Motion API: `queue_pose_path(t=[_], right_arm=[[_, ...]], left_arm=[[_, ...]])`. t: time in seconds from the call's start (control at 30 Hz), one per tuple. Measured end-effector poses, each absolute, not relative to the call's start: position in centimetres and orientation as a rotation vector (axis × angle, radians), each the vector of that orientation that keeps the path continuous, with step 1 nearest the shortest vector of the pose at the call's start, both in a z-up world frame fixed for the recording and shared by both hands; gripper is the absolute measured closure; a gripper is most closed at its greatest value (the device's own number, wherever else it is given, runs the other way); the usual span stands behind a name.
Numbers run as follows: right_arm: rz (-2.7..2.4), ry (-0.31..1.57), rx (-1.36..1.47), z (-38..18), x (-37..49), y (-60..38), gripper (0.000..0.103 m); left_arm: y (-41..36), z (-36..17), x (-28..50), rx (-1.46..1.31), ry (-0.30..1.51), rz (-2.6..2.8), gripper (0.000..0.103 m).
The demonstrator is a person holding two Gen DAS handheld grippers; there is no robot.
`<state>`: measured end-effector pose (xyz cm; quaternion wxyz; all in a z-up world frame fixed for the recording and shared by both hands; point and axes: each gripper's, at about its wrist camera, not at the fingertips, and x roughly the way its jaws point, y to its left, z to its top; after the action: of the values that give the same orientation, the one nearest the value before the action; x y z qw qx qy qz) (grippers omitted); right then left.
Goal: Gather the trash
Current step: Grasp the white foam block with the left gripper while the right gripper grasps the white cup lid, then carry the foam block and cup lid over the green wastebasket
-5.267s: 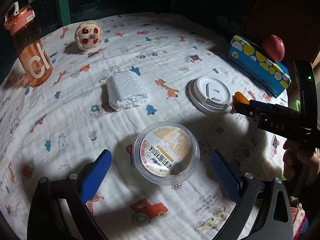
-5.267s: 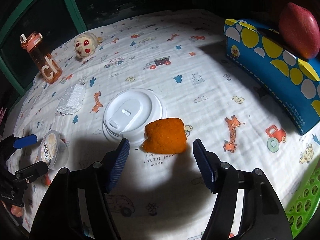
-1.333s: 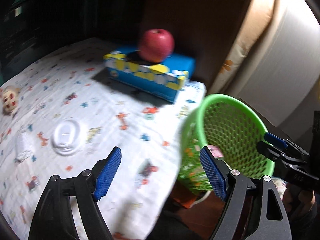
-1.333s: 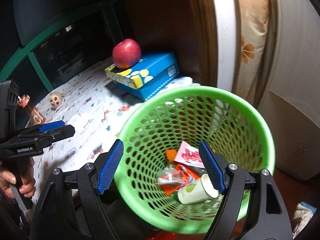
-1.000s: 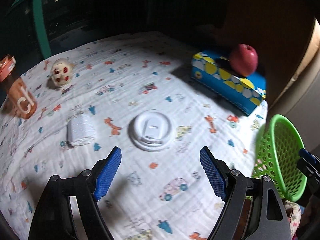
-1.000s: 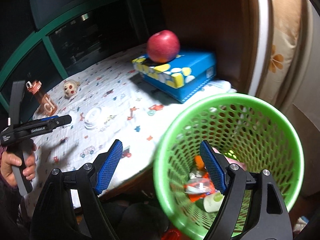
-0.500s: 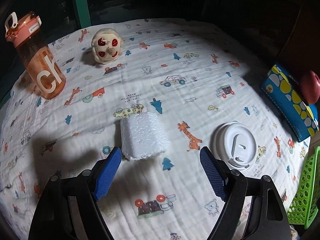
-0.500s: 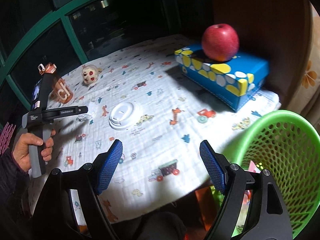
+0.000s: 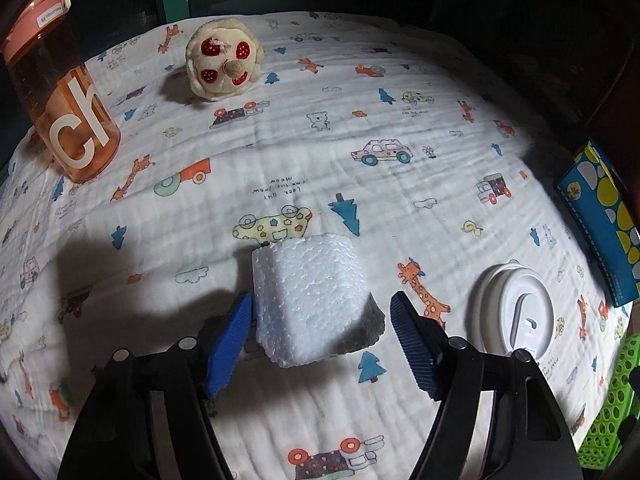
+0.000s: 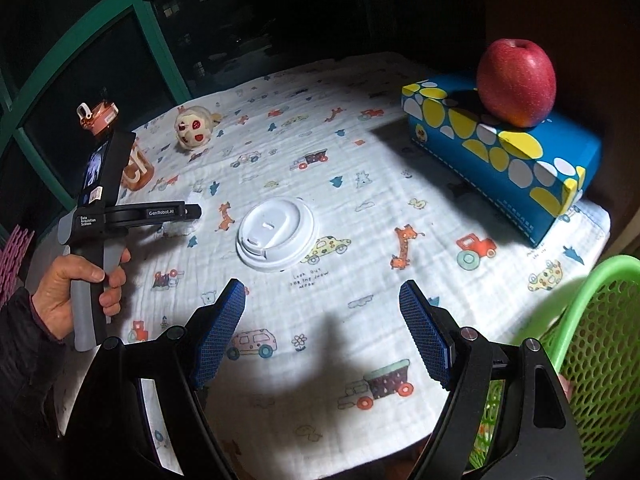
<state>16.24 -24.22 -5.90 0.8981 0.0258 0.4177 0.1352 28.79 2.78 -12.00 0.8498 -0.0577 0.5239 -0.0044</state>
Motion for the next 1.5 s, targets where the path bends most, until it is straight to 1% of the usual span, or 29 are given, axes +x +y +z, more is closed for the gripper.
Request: queue_pose_path(t=[0.3,0.33,0.4,0.63,0.97,1.27,1.5], right_arm=[[0.331,0.893,0.003,-7.5,19.4,-20.9,0.024],[0.334,0.898,-0.003,-7.8,19.8,-20.5,0.023],[0.339,0.902,-0.012,-8.3,20.6,-19.7,0.016],[0.333,0.938,-0.054,-10.4,23.7,-16.8,0.015],[0.278,0.985,-0.078,-12.8,26.2,-15.7,0.014],[0.265,0.964,-0.105,-12.6,25.8,-15.5,0.017],[0.262,0.937,-0.072,-10.7,22.7,-17.6,0.018]], left_arm=[[4.1,-10.8,27.7,-0.162,1.065,-0.042,0.04],[4.3,-10.5,27.4,-0.169,1.058,-0.045,0.04],[4.8,-9.9,26.9,-0.183,1.047,-0.051,0.04],[6.4,-8.2,24.8,-0.215,1.01,-0.059,0.04],[7.5,-7.7,23.1,-0.235,0.995,-0.074,0.04],[7.2,-8.0,22.3,-0.237,1.004,-0.084,0.04],[5.7,-7.0,20.8,-0.215,0.986,-0.118,0.04]])
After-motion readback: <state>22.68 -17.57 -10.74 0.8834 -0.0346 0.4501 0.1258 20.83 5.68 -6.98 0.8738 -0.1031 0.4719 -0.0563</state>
